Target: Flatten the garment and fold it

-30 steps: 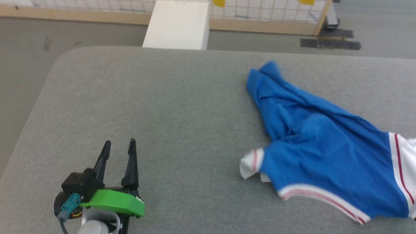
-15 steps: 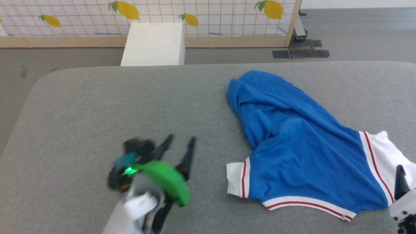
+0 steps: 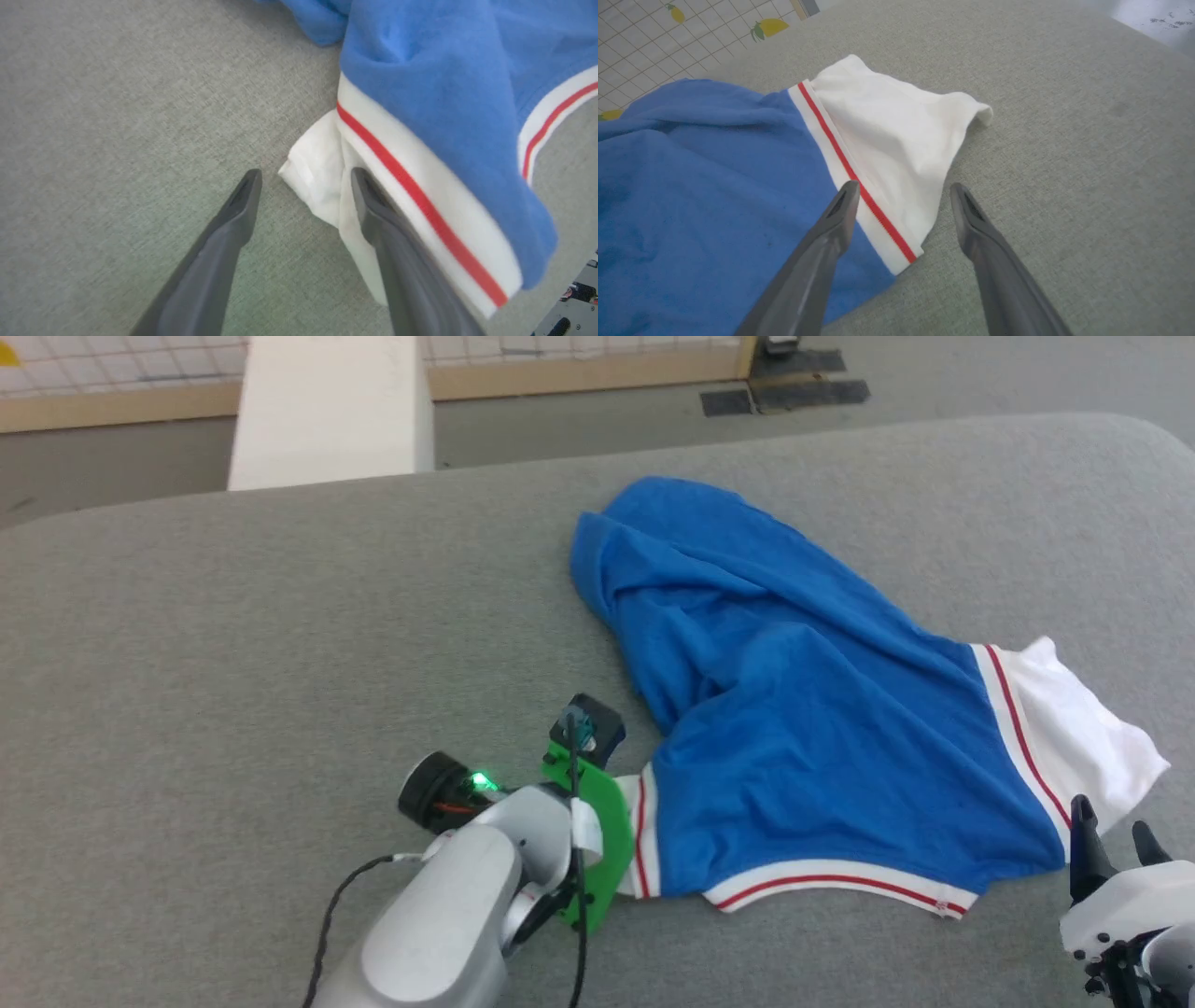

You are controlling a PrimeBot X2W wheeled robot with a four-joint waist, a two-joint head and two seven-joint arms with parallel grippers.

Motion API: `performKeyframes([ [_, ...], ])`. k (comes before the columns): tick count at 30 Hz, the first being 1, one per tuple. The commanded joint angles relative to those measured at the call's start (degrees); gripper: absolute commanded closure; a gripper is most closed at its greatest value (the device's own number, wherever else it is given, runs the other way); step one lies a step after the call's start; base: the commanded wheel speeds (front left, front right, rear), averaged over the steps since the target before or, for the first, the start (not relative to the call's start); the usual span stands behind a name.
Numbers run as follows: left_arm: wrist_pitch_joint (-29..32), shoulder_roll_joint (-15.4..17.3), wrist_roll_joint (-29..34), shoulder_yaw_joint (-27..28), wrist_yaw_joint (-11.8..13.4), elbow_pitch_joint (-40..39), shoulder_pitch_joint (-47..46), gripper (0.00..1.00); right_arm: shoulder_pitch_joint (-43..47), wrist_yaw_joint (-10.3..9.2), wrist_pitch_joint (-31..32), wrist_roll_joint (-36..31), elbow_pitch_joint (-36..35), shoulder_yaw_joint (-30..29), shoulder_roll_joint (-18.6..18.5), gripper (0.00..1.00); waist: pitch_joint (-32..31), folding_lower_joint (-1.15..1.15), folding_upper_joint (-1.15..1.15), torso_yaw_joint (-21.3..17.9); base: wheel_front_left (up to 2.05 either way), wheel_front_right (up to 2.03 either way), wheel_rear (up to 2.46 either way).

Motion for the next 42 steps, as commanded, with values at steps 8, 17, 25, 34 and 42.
performKeyframes([
  [8, 0.2, 1.2, -2.1, -1.1, -0.5, 3.3, 0.8, 1.0, -1.1, -0.09, -2.9, 0.4, 2.7, 0.3, 0.0, 0.0, 3.5, 0.0, 0.0, -2.6, 0.0, 0.0, 0.0],
  [17, -9.4, 2.0, -11.9, 12.6, 4.8, -2.0, 0.0, 1.0, -2.8, -0.09, -3.6, -0.7, 4.7, 1.6, 0.0, 0.0, 1.4, 0.0, 0.0, 2.1, 0.0, 0.0, 0.0],
  [25, -13.6, 7.8, -14.3, 23.5, 10.9, 0.1, -1.8, 1.0, -3.6, -0.09, -3.0, -1.6, 5.1, 3.4, 0.0, 0.0, 0.2, 0.0, 0.0, 5.1, 0.0, 0.0, 0.0],
  [34, -12.9, 6.7, -13.3, 19.1, 9.5, -3.9, 3.6, 0.0, -2.3, -0.09, -2.0, -2.0, 4.3, 3.2, 0.0, 0.0, -0.2, 0.0, 0.0, 6.4, 0.0, 0.0, 0.0],
  [42, -6.8, 6.6, -12.2, 15.7, 10.1, -3.8, 3.1, 0.0, -3.3, -0.09, -2.0, -1.1, 4.0, 5.1, 0.0, 0.0, 2.2, 0.0, 0.0, 4.8, 0.0, 0.0, 0.0],
])
